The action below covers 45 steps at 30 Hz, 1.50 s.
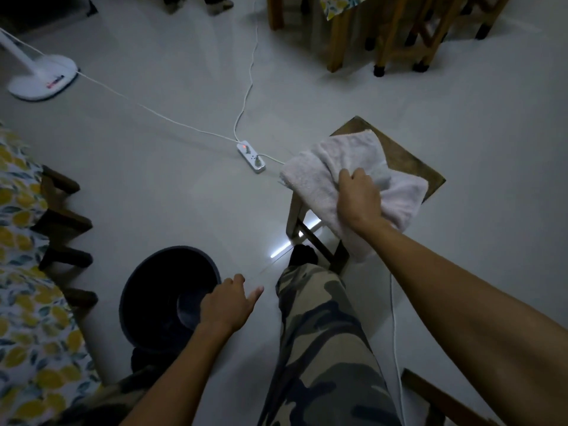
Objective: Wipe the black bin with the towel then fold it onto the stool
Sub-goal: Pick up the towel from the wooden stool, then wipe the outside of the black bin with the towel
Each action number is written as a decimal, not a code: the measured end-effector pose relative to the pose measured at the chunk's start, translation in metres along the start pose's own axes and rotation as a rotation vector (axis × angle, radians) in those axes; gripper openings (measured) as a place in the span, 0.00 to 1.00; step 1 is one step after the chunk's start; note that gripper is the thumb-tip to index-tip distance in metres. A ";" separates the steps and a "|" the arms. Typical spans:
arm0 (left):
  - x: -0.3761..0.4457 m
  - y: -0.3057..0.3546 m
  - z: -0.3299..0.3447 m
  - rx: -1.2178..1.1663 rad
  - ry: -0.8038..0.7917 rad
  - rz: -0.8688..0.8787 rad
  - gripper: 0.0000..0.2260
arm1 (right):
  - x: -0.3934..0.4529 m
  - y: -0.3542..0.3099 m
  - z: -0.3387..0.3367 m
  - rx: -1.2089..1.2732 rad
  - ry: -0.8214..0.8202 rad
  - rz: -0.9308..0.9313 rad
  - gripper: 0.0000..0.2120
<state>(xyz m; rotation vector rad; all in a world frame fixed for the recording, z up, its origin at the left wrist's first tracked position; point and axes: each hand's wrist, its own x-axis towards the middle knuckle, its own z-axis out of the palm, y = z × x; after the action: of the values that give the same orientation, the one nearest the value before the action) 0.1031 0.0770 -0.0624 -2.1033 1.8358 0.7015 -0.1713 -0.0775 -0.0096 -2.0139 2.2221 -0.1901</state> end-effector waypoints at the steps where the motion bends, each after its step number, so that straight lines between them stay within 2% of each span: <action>1: -0.003 -0.003 -0.002 -0.006 0.006 -0.008 0.31 | -0.002 -0.006 -0.003 0.039 -0.028 -0.018 0.13; 3: -0.006 -0.012 -0.006 -0.012 0.007 -0.020 0.31 | -0.006 -0.020 -0.007 0.113 -0.042 -0.072 0.09; 15: 0.009 -0.071 -0.004 0.034 -0.017 -0.075 0.28 | -0.047 -0.142 -0.021 0.525 0.051 -0.251 0.08; 22: 0.057 -0.089 0.021 0.020 -0.040 -0.086 0.27 | -0.050 -0.178 0.014 0.658 0.000 -0.168 0.06; 25: 0.087 -0.095 0.035 -0.002 -0.058 -0.124 0.28 | -0.053 -0.189 0.034 0.670 -0.059 -0.136 0.06; 30: 0.129 -0.093 0.058 -0.088 -0.073 -0.168 0.39 | -0.050 -0.198 0.068 0.616 -0.099 -0.114 0.07; 36: 0.131 -0.090 0.077 -0.182 -0.108 -0.181 0.44 | -0.051 -0.197 0.080 0.592 -0.160 -0.076 0.08; 40: 0.115 -0.095 0.066 -0.226 -0.076 -0.194 0.41 | -0.066 -0.201 0.075 0.597 -0.164 -0.113 0.07; 45: 0.088 -0.108 0.028 -0.330 0.055 -0.193 0.36 | -0.087 -0.211 0.050 0.648 -0.160 -0.156 0.07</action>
<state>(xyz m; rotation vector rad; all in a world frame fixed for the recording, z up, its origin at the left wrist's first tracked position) 0.2106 0.0340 -0.1444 -2.4864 1.6023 0.9592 0.0527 -0.0120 -0.0183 -1.7510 1.6175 -0.6444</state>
